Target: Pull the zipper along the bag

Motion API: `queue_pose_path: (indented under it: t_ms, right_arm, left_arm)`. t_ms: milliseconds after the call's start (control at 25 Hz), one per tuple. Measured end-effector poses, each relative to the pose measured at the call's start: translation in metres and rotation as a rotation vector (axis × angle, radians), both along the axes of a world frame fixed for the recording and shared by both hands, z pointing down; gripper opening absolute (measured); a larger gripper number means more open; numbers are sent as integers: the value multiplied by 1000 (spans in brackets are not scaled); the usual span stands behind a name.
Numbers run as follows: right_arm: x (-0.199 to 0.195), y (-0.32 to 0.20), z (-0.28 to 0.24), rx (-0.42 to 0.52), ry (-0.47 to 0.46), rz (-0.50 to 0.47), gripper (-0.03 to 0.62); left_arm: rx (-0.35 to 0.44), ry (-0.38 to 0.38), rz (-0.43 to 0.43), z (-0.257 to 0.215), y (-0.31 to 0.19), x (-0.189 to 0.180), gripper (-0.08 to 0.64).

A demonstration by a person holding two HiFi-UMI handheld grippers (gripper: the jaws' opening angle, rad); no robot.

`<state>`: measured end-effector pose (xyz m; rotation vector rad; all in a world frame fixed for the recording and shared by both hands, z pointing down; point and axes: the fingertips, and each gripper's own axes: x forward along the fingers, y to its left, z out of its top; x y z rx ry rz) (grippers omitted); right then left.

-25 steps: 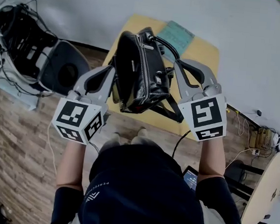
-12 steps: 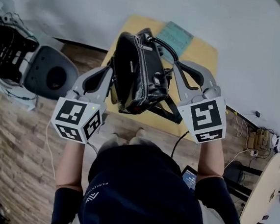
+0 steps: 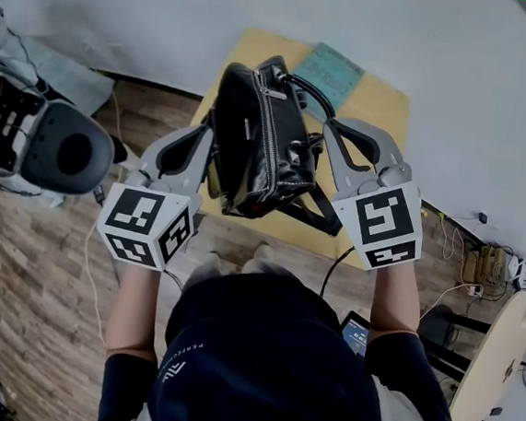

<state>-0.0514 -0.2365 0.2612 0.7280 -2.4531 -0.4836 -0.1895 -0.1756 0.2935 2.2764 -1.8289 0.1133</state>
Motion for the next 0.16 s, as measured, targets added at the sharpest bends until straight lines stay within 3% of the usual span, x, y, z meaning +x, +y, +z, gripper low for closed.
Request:
queue_pose_path:
  t_ms: [160]
  right_arm:
    - [0,0,-2,1,0,-2,3]
  left_arm:
    - [0,-1,-4,-2,1,-2,6]
